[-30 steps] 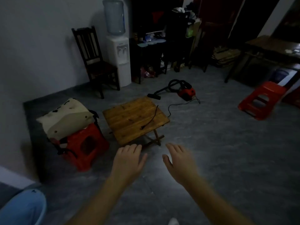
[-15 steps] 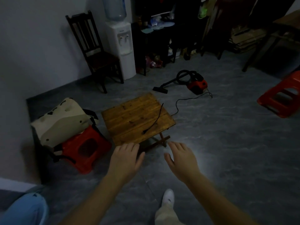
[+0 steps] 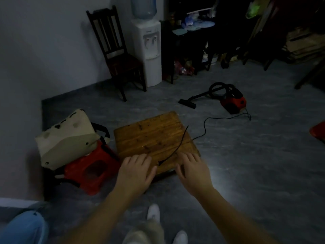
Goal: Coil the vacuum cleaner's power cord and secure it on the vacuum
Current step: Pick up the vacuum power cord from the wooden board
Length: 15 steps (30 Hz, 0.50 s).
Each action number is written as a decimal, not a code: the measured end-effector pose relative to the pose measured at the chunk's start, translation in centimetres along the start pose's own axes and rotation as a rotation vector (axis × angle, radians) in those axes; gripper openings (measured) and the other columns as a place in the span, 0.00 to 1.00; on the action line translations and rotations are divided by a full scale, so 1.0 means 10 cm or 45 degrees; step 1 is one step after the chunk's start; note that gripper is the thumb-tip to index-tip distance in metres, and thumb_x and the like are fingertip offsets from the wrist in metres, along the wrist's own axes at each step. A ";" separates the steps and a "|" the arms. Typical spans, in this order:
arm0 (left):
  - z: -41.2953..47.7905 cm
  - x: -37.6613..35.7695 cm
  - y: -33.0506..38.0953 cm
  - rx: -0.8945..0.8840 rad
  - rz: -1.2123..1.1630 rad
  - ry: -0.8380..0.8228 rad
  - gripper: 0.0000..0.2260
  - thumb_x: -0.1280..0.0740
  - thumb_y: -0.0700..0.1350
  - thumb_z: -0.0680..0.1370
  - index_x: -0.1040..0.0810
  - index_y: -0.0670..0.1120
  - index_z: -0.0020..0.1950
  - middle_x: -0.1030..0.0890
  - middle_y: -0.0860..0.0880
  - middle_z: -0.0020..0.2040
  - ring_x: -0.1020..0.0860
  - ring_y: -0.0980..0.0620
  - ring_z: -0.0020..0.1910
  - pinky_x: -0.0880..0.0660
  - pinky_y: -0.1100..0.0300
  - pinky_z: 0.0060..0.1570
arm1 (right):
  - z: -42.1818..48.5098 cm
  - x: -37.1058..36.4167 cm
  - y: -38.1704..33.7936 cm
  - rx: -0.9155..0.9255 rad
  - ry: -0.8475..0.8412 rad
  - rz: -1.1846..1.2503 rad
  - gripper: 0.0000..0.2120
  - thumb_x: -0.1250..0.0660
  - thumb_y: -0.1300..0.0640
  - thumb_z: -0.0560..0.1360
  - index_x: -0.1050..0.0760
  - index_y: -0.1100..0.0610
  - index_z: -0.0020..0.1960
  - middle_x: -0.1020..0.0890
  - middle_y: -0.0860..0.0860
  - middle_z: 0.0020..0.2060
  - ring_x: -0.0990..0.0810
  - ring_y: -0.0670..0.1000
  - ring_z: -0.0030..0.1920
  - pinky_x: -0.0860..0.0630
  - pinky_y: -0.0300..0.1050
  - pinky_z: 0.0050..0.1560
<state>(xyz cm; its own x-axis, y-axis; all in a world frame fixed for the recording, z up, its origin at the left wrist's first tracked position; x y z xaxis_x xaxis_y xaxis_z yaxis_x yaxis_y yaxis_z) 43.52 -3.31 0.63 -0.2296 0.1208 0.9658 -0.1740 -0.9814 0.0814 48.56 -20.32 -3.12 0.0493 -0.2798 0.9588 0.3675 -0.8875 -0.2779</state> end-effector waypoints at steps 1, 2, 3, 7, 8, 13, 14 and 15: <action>0.10 -0.06 -0.05 -0.001 -0.010 0.005 0.19 0.41 0.55 0.80 0.18 0.44 0.55 0.17 0.46 0.53 0.19 0.47 0.49 0.24 0.51 0.46 | 0.11 -0.07 0.03 -0.005 -0.008 0.002 0.21 0.45 0.43 0.79 0.25 0.52 0.64 0.20 0.47 0.60 0.24 0.50 0.60 0.25 0.46 0.56; 0.19 -0.15 -0.12 -0.005 -0.019 0.009 0.18 0.40 0.55 0.80 0.18 0.43 0.56 0.17 0.45 0.53 0.19 0.46 0.49 0.24 0.50 0.46 | 0.23 -0.13 0.04 -0.006 -0.016 0.001 0.21 0.45 0.43 0.79 0.25 0.52 0.64 0.19 0.47 0.59 0.23 0.51 0.59 0.25 0.46 0.55; 0.28 -0.24 -0.19 -0.009 -0.035 0.002 0.19 0.40 0.55 0.80 0.18 0.43 0.56 0.17 0.45 0.54 0.19 0.46 0.49 0.24 0.50 0.47 | 0.35 -0.19 0.05 -0.005 -0.029 0.005 0.20 0.45 0.43 0.79 0.25 0.52 0.63 0.19 0.47 0.58 0.23 0.51 0.59 0.25 0.46 0.55; 0.65 -0.62 -0.51 0.011 -0.089 -0.056 0.19 0.40 0.56 0.80 0.18 0.44 0.57 0.17 0.45 0.55 0.19 0.46 0.51 0.25 0.51 0.50 | 0.79 -0.38 0.09 -0.023 -0.064 -0.020 0.20 0.47 0.42 0.79 0.26 0.50 0.62 0.21 0.46 0.58 0.25 0.50 0.58 0.27 0.46 0.57; 0.76 -0.70 -0.59 0.016 -0.096 -0.086 0.19 0.41 0.56 0.80 0.18 0.44 0.57 0.17 0.45 0.55 0.19 0.46 0.51 0.25 0.51 0.50 | 0.90 -0.42 0.11 -0.024 -0.077 -0.021 0.20 0.47 0.42 0.79 0.26 0.50 0.62 0.21 0.46 0.58 0.25 0.50 0.58 0.28 0.45 0.57; 1.14 -1.09 -0.88 -0.023 -0.145 -0.221 0.19 0.42 0.57 0.80 0.18 0.45 0.58 0.17 0.46 0.55 0.20 0.47 0.51 0.26 0.51 0.51 | 1.40 -0.67 0.17 -0.050 -0.146 -0.001 0.21 0.46 0.43 0.79 0.26 0.52 0.64 0.21 0.48 0.58 0.24 0.52 0.59 0.26 0.48 0.58; 1.19 -1.17 -0.93 -0.031 -0.150 -0.252 0.20 0.42 0.57 0.81 0.19 0.45 0.58 0.18 0.46 0.56 0.20 0.47 0.52 0.26 0.51 0.51 | 1.47 -0.74 0.18 -0.050 -0.169 0.005 0.22 0.46 0.43 0.79 0.26 0.52 0.65 0.21 0.48 0.59 0.24 0.52 0.60 0.26 0.49 0.59; 1.24 -1.24 -0.97 -0.031 -0.151 -0.280 0.20 0.42 0.57 0.81 0.19 0.45 0.59 0.18 0.46 0.57 0.21 0.47 0.53 0.26 0.50 0.52 | 1.53 -0.82 0.19 -0.052 -0.197 0.008 0.23 0.47 0.42 0.79 0.27 0.53 0.66 0.22 0.49 0.61 0.25 0.52 0.62 0.27 0.50 0.61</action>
<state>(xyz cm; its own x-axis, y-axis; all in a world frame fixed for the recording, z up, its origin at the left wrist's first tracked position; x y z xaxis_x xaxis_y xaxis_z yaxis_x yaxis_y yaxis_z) 59.94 2.91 -9.11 0.0076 0.1972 0.9803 -0.2108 -0.9580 0.1943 63.12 -14.10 -10.66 0.1949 -0.2285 0.9538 0.3287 -0.9010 -0.2830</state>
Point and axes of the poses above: each hand's wrist, its own z-axis towards the middle knuckle, its own x-axis out of the back of the hand, y = z × x, the point moved 10 cm from there along z, towards the middle knuckle
